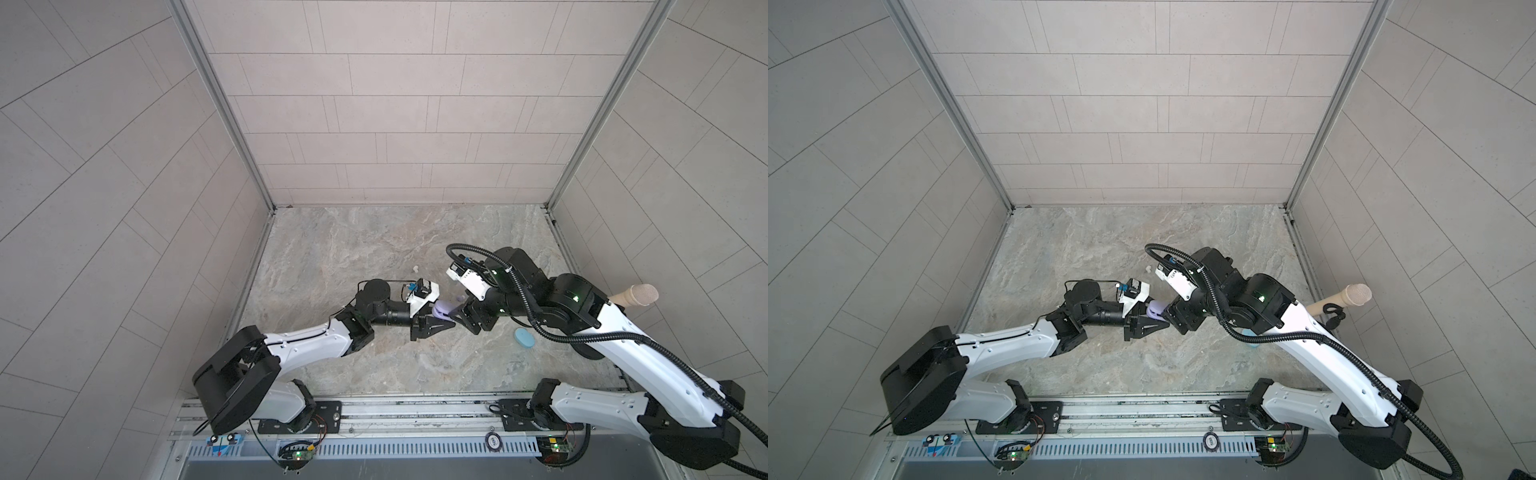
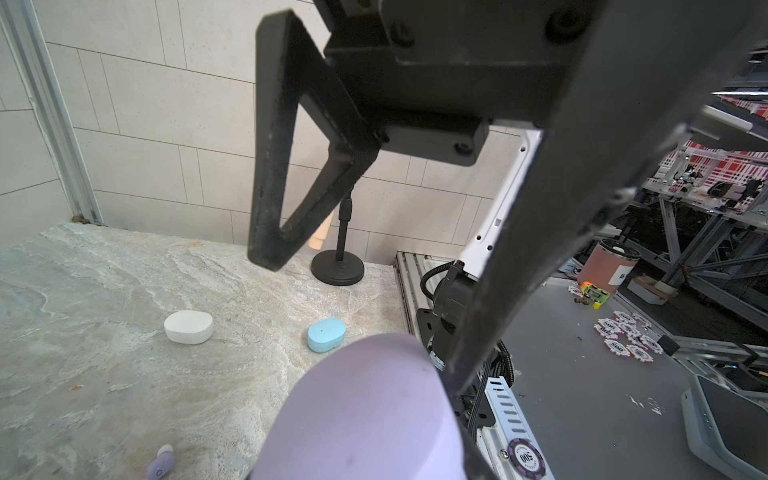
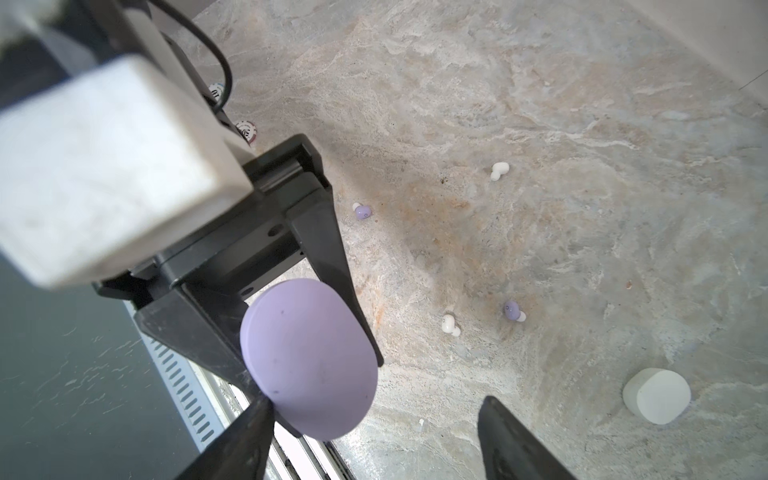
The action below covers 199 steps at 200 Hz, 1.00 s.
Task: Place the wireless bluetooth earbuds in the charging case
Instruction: 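Swing the right gripper to pull the lid open while the left gripper holds the base, then open the right gripper, release the lid and draw it back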
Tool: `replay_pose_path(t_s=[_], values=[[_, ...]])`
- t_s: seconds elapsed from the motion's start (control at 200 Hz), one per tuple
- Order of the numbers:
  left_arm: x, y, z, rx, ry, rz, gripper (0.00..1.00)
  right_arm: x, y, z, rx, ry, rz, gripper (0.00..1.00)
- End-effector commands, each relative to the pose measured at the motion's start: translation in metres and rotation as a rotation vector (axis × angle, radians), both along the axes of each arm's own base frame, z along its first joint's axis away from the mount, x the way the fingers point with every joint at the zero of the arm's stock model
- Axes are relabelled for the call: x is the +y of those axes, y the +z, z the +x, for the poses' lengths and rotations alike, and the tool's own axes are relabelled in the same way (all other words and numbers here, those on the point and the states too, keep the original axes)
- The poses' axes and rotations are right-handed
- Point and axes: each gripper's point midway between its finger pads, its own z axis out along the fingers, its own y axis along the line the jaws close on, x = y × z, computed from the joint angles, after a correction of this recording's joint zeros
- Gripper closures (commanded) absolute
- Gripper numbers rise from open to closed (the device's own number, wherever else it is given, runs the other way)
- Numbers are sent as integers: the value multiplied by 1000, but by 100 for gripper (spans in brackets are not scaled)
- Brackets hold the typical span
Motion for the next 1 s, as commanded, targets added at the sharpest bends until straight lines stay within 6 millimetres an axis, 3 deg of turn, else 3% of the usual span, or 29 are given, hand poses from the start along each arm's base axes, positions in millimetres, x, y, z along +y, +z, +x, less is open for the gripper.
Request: replay_pose_path(t_s=[0.0, 0.611, 0.991], values=[[3, 25, -14, -80, -53, -65, 91, -6, 12, 15, -70, -55, -12, 21], [5, 19, -11, -77, -20, -51, 93, -13, 24, 21, -52, -129, 36, 18], [19, 4, 13, -47, 92, -53, 94, -7, 33, 12, 53, -137, 173, 12]])
